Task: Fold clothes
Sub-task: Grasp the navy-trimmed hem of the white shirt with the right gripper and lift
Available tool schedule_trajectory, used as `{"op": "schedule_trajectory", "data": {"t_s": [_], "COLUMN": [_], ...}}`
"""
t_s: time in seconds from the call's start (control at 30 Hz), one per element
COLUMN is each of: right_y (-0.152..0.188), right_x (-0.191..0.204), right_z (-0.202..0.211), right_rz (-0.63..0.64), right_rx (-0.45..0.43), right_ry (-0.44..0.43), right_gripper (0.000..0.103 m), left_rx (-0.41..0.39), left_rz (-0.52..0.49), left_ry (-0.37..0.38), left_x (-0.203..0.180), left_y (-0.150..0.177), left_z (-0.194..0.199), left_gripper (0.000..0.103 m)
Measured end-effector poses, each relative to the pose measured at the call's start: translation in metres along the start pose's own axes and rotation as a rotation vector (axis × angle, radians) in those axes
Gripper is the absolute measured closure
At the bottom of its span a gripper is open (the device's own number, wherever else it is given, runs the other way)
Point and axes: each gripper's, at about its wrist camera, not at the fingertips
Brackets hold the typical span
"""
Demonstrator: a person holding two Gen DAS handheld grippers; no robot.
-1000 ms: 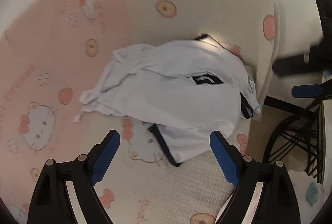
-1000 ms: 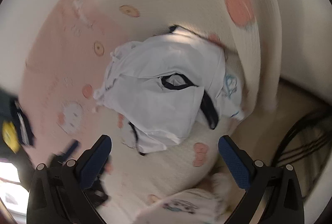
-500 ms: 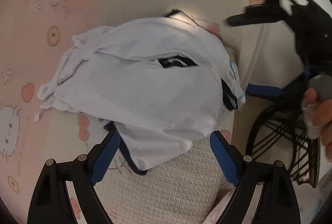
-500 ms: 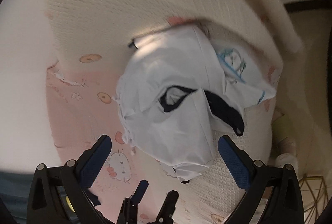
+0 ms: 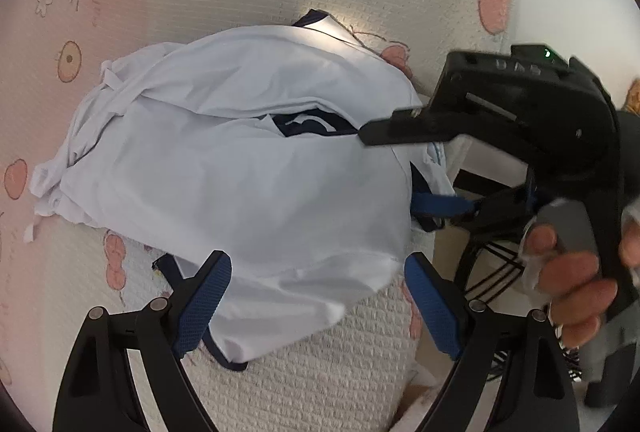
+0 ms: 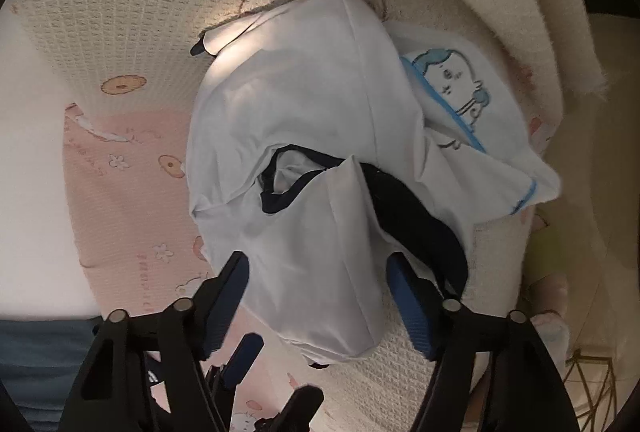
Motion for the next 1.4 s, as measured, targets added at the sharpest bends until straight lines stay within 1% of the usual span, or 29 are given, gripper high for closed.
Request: {"op": "schedule_trajectory", "data": {"t_s": [0.03, 0.07, 0.1, 0.13, 0.17, 0.2, 0.23, 0.33, 0.4, 0.47, 0.53, 0.7, 0.77, 0.87, 0.93, 1.07, 1.1, 1.2, 1.3, 1.33, 1.37, 1.4], "right_y": [-0.001, -0.001, -0.002, -0.003, -0.003, -0.004, -0.005, -0.002, -0.001, 0.0, 0.005, 0.005, 0.005, 0.009, 0.007, 0.007, 0.007, 0.009, 0.011, 0.011, 0.011, 0.012], "right_x": [0.001, 0.002, 0.002, 0.003, 0.004, 0.005, 0.006, 0.016, 0.018, 0.018, 0.015, 0.002, -0.014, -0.019, -0.022, -0.031, -0.033, -0.041, -0.051, -0.055, -0.059, -0.064], "right_z": [0.001, 0.002, 0.004, 0.005, 0.006, 0.007, 0.009, 0.019, 0.023, 0.024, 0.028, 0.03, 0.01, 0.018, 0.016, 0.024, 0.027, 0.039, 0.054, 0.059, 0.064, 0.07], "right_rz": [0.004, 0.009, 0.013, 0.017, 0.022, 0.026, 0.03, 0.08, 0.08, 0.073, 0.064, 0.049, 0.04, 0.035, 0.026, 0.016, 0.014, 0.015, 0.001, -0.005, -0.011, -0.017], "right_rx": [0.002, 0.005, 0.007, 0.01, 0.012, 0.014, 0.017, 0.016, 0.033, 0.05, 0.067, 0.067, 0.062, 0.048, 0.056, 0.065, 0.066, 0.059, 0.038, 0.032, 0.026, 0.017], "right_ry": [-0.01, -0.021, -0.031, -0.042, -0.052, -0.063, -0.073, -0.08, -0.082, -0.086, -0.094, -0.087, -0.063, -0.042, -0.044, -0.033, -0.03, -0.013, -0.01, -0.011, -0.01, 0.0], "right_gripper": [0.043, 0.044, 0.051, 0.064, 0.072, 0.086, 0.092, 0.092, 0.092, 0.092, 0.092, 0.092, 0.092, 0.092, 0.092, 0.092, 0.092, 0.092, 0.091, 0.086, 0.08, 0.063], "left_rx": [-0.001, 0.0, 0.006, 0.013, 0.02, 0.019, 0.011, 0.002, 0.001, -0.003, 0.0, 0.028, 0.063, 0.083, 0.085, 0.071, 0.083, 0.079, 0.084, 0.085, 0.08, 0.075], "left_rz": [-0.003, -0.008, -0.017, -0.026, -0.036, -0.046, -0.049, -0.022, 0.004, 0.02, 0.009, 0.004, 0.012, -0.021, -0.063, -0.041, -0.06, -0.048, -0.038, -0.027, -0.006, 0.015], "left_ry": [0.011, 0.02, 0.024, 0.024, 0.027, 0.041, 0.052, 0.072, 0.079, 0.06, 0.029, 0.004, -0.003, -0.043, -0.067, -0.032, -0.048, -0.047, -0.046, -0.049, -0.059, -0.07], "left_x": [-0.001, -0.002, -0.003, -0.005, -0.006, -0.006, -0.007, -0.005, -0.002, 0.0, -0.001, -0.003, 0.0, -0.003, -0.008, -0.003, -0.006, -0.006, -0.004, -0.003, -0.001, 0.0], "left_y": [-0.001, -0.003, -0.004, -0.005, -0.006, -0.006, -0.005, -0.005, -0.004, -0.005, -0.008, -0.013, -0.012, -0.009, -0.01, -0.012, -0.016, -0.018, -0.027, -0.03, -0.032, -0.034], "left_z": [-0.001, -0.003, -0.004, -0.006, -0.008, -0.008, -0.008, -0.008, -0.01, -0.013, -0.018, -0.043, -0.057, -0.069, -0.07, -0.071, -0.072, -0.073, -0.072, -0.072, -0.069, -0.067], "left_gripper": [0.014, 0.014, 0.014, 0.014, 0.014, 0.014, 0.014, 0.014, 0.014, 0.015, 0.015, 0.015, 0.015, 0.015, 0.014, 0.008, 0.006, 0.004, 0.004, 0.004, 0.008, 0.015]}}
Point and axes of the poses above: each gripper's, at about its wrist camera, not at the fingertips, and z roughly against the way its jaws point, x to its left, y to its underside, and after that the axes turned 14 degrees about -z, right-handed
